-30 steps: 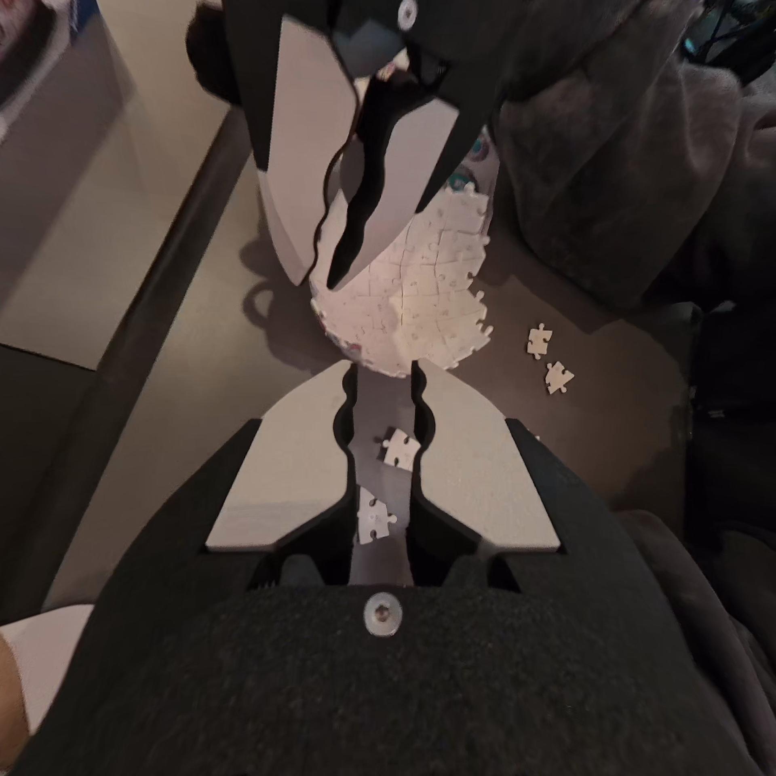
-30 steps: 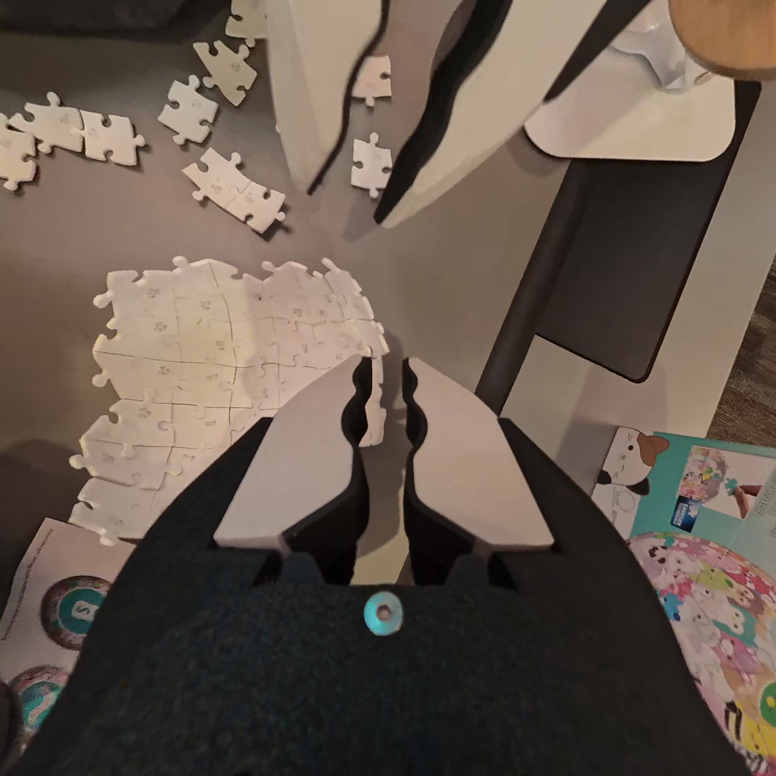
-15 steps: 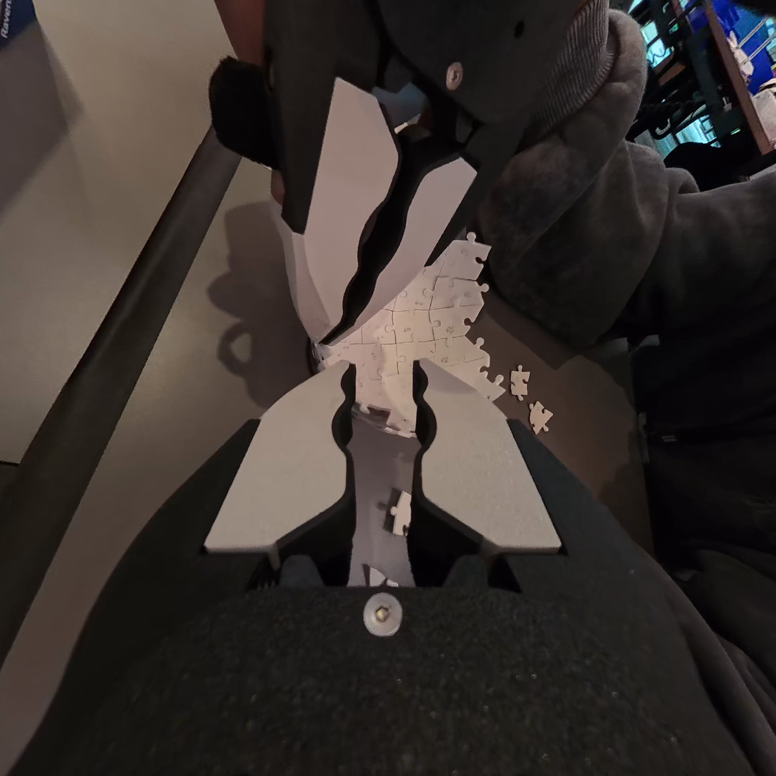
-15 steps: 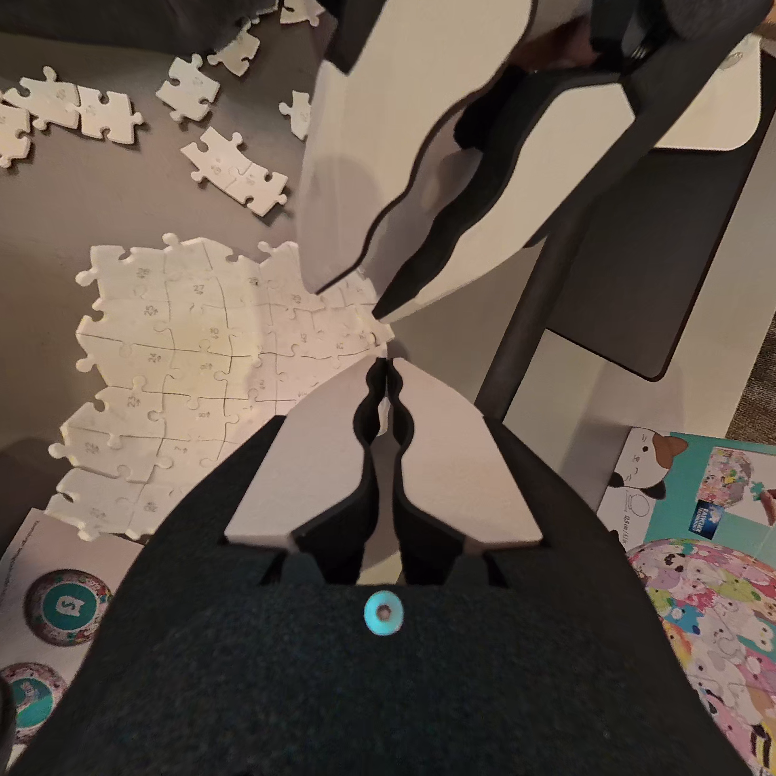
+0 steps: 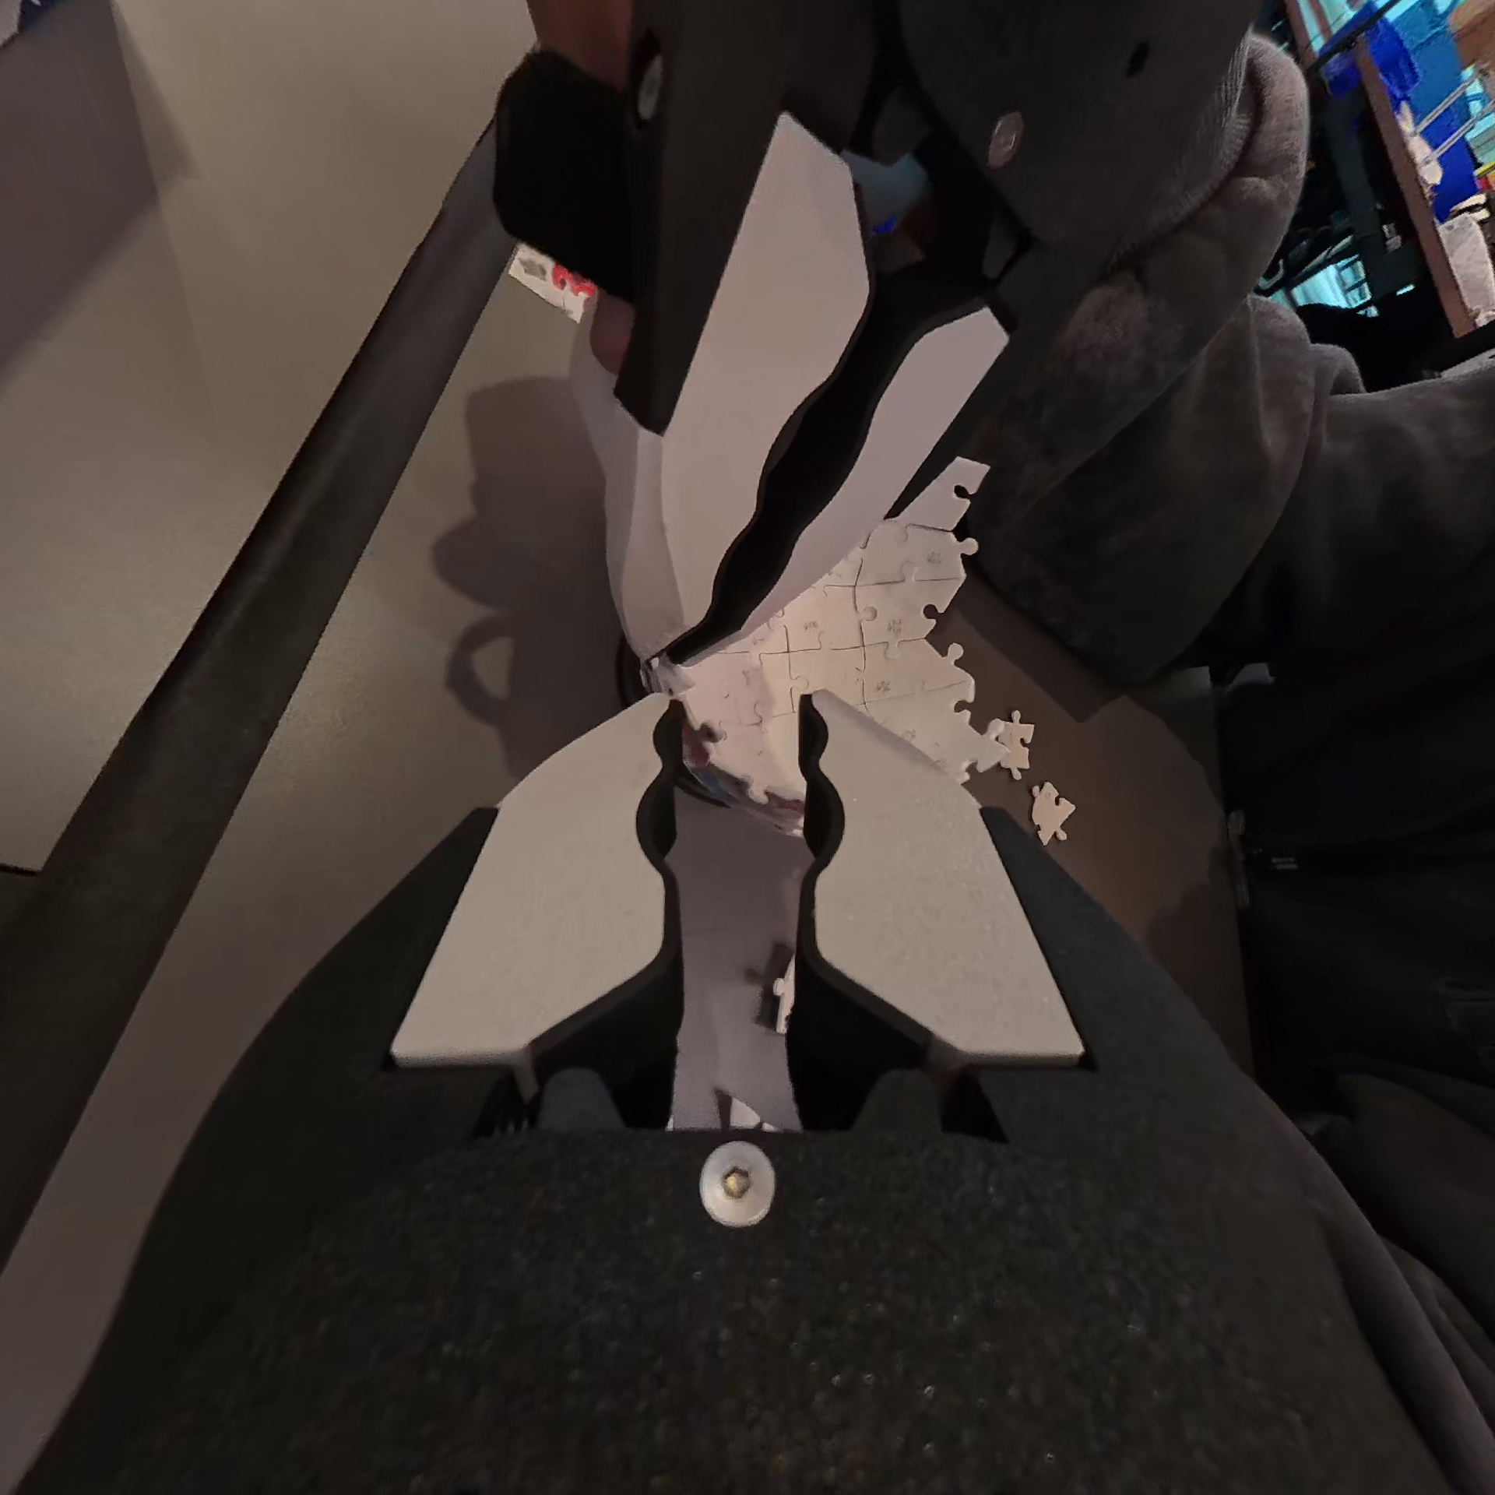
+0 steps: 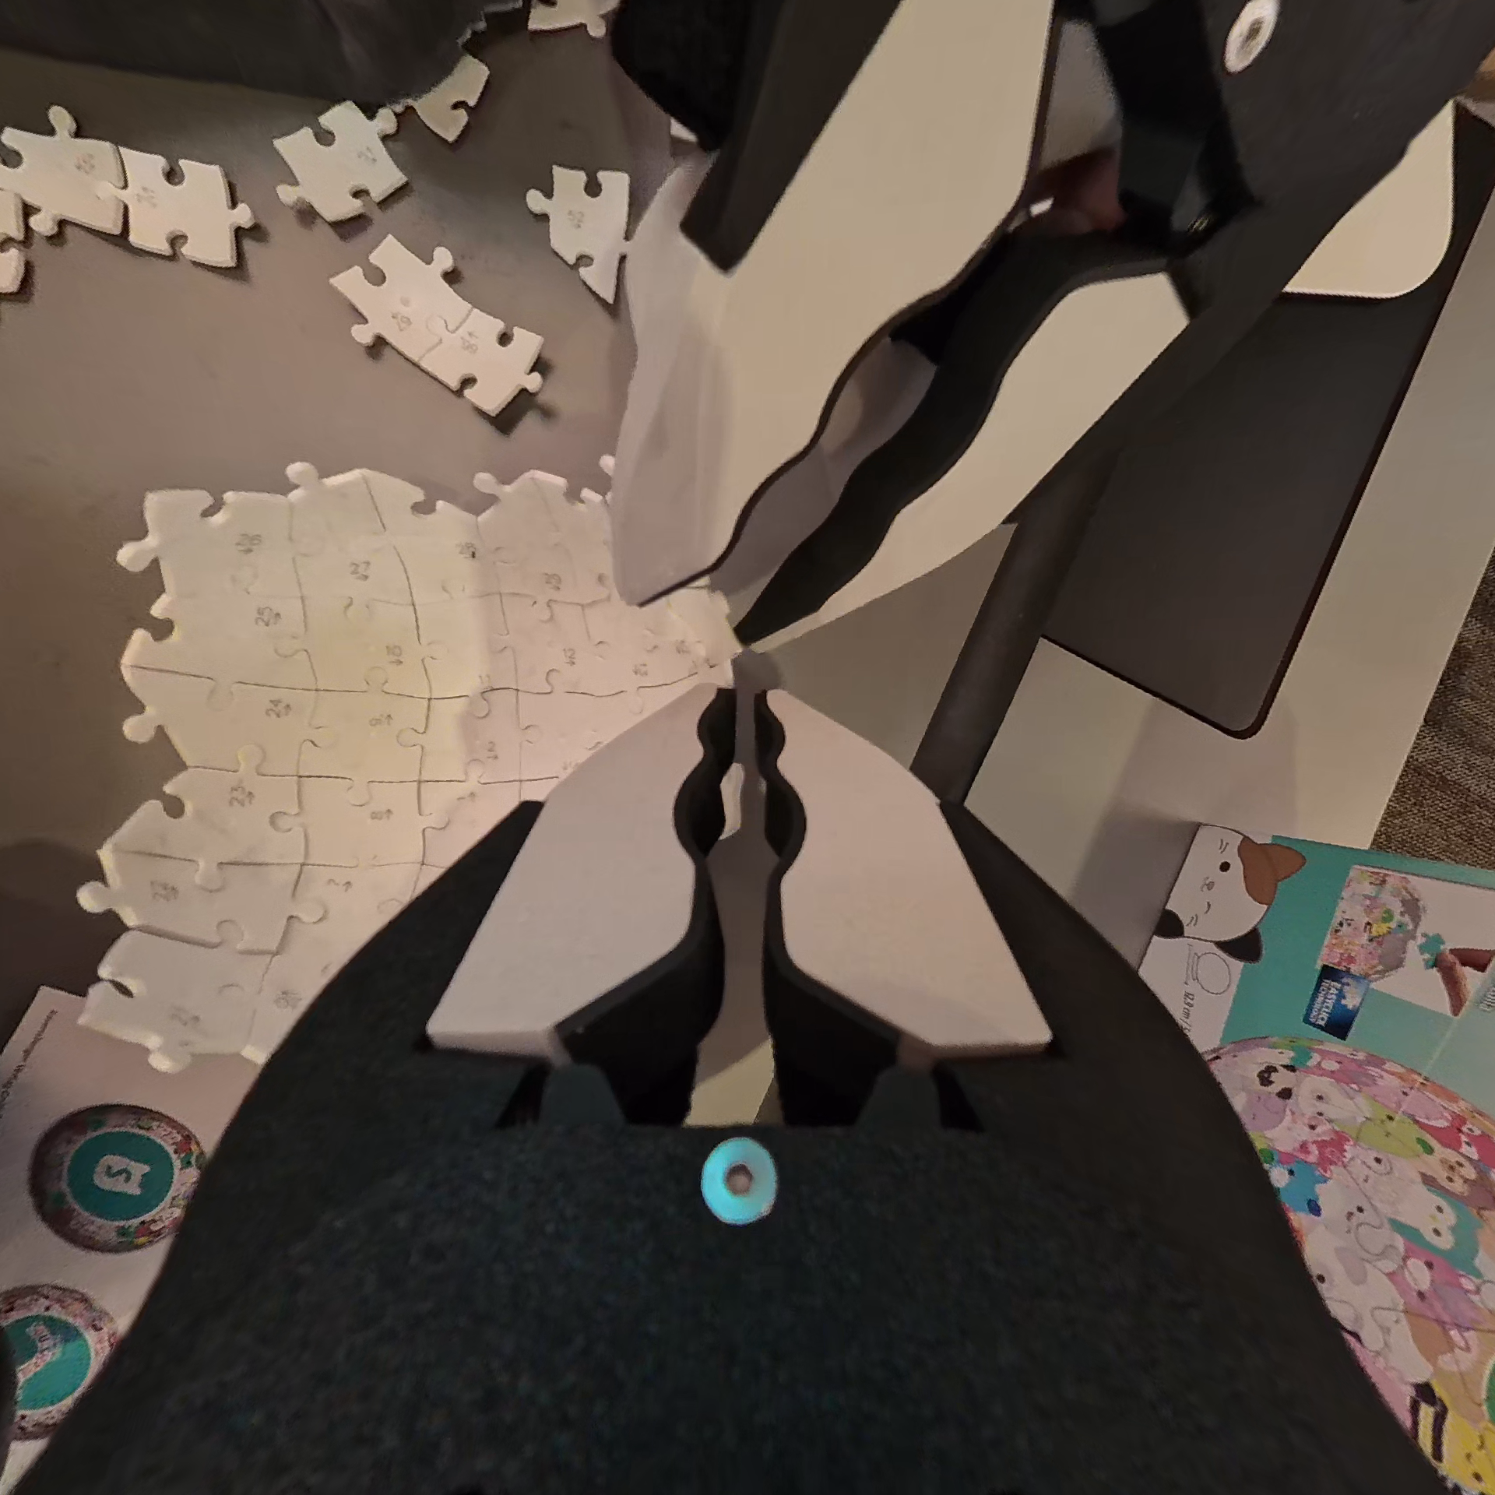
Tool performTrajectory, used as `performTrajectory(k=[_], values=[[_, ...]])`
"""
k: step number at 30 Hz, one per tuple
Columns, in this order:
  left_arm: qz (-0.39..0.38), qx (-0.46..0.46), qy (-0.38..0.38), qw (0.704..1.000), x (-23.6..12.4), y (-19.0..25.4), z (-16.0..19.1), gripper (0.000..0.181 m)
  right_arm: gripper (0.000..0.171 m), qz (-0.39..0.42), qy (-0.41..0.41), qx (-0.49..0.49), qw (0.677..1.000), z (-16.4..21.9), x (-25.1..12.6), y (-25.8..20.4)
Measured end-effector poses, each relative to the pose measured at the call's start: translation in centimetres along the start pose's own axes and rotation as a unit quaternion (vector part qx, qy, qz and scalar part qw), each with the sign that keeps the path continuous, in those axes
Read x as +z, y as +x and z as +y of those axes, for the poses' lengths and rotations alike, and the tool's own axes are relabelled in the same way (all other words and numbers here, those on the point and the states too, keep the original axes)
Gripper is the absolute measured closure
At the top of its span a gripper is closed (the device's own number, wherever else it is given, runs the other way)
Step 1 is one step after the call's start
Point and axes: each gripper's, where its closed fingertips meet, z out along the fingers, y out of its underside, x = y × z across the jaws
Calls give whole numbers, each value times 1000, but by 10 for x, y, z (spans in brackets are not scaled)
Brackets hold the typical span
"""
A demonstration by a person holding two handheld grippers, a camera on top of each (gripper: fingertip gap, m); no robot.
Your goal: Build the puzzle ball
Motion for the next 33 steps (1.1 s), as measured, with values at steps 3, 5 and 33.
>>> performTrajectory(k=[3, 5, 33], values=[[1, -3, 1, 1000, 0, -1, 0, 154, 167, 3, -10, 3, 1000, 4, -2, 0], [0, -3, -3, 1000, -1, -1, 2, 154, 167, 6, -15, 5, 1000, 6, -4, 1], [8, -13, -20, 1000, 9, -3, 8, 152, 168, -4, -42, -7, 999, 2, 5, -4]])
